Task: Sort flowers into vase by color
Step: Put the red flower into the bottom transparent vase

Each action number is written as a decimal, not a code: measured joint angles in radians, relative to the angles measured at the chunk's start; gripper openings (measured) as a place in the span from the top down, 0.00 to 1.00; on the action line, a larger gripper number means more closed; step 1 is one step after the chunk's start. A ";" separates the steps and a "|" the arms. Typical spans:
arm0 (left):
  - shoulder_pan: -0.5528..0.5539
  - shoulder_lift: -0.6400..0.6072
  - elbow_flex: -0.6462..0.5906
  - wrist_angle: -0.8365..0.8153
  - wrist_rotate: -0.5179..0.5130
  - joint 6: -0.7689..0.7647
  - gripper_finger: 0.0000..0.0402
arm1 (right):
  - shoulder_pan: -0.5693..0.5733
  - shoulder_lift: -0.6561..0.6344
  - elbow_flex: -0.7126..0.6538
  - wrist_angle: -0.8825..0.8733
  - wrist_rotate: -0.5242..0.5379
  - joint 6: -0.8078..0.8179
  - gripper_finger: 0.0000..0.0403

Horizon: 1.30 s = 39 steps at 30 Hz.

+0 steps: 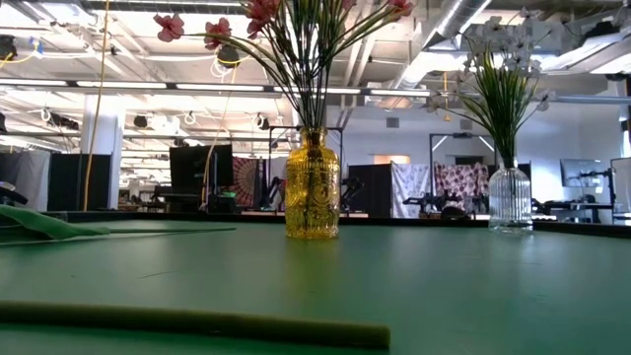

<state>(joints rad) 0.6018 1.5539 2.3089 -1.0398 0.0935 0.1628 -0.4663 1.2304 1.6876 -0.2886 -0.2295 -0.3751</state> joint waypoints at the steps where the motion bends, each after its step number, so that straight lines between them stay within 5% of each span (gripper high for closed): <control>1: 0.000 0.000 0.000 0.007 0.011 0.009 0.51 | 0.021 -0.022 0.000 -0.002 -0.007 0.048 0.93; 11: 0.000 0.001 -0.007 0.053 0.138 0.046 0.56 | 0.375 -0.143 -0.018 -0.055 -0.002 0.331 0.93; 15: -0.007 -0.021 -0.085 0.076 0.146 0.044 0.58 | 0.566 -0.155 -0.073 -0.077 0.091 0.345 0.93; 26: -0.006 -0.285 -0.602 0.399 0.130 0.024 0.68 | 0.935 -0.283 -0.302 -0.077 0.403 0.474 0.93; 33: 0.007 -0.457 -0.920 0.672 0.026 -0.020 0.71 | 1.049 -0.387 -0.534 0.081 0.532 0.614 0.93; 39: 0.044 -0.524 -1.072 0.788 0.025 -0.098 0.71 | 1.118 -0.446 -0.659 0.103 0.610 0.750 0.93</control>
<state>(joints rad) 0.6453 1.0296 1.2367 -0.2513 0.1190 0.0645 0.6522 0.7848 1.0287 -0.1853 0.3801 0.3751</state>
